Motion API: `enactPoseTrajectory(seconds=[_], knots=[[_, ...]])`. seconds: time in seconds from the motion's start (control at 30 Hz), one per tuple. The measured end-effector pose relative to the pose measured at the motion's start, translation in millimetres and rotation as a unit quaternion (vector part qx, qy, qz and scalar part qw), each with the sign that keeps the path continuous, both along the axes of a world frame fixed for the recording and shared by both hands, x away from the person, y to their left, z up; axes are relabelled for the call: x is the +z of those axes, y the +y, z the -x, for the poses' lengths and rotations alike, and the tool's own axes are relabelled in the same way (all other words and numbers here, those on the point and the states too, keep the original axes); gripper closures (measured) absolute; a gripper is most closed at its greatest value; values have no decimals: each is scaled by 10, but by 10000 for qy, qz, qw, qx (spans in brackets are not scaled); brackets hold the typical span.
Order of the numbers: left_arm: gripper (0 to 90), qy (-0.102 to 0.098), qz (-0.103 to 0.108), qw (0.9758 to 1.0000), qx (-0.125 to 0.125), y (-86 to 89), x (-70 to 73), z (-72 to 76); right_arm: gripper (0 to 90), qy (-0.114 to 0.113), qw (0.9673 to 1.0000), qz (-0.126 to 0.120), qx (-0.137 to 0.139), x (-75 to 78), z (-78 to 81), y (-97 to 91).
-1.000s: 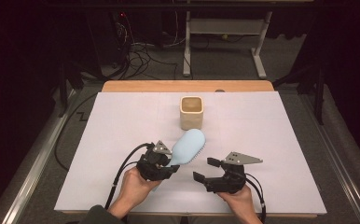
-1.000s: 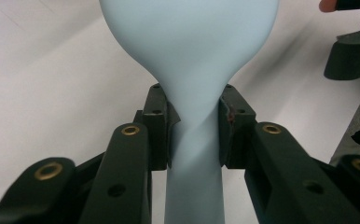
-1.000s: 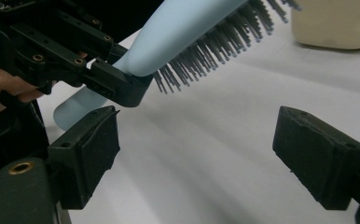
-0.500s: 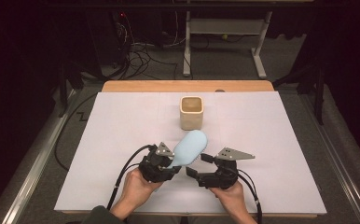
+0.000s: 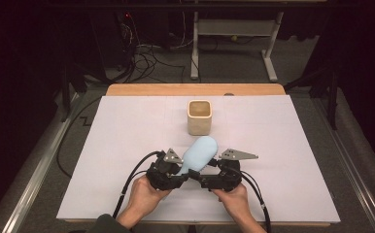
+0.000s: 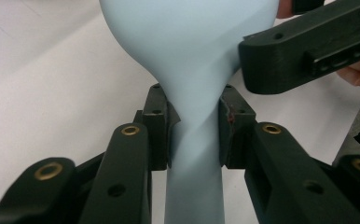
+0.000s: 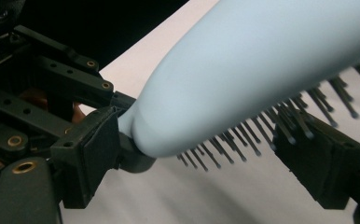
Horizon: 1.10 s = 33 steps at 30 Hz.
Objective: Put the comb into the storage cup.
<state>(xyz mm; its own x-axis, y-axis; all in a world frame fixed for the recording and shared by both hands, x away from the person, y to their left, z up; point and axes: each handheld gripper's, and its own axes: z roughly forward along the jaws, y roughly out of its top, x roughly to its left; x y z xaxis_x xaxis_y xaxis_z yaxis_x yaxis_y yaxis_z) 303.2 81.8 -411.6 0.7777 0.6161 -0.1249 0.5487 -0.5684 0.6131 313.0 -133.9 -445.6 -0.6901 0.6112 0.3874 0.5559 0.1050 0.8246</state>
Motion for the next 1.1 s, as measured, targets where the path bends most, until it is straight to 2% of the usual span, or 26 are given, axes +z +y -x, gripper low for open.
enactPoseTrajectory(seconds=[0.5,0.7,0.93,1.1], knots=[[694,-23,-2,10000,33,10,16,-3,185,149,9999,-77,-8,14,-90,120],[694,-55,-60,10000,21,-26,8,2,209,334,9993,-139,-18,6,-107,135],[694,-39,-60,10000,58,-38,7,-8,269,528,9984,-206,3,17,-121,152],[694,-29,-109,9999,39,-49,-8,-11,358,613,9977,-284,27,33,-127,128]])
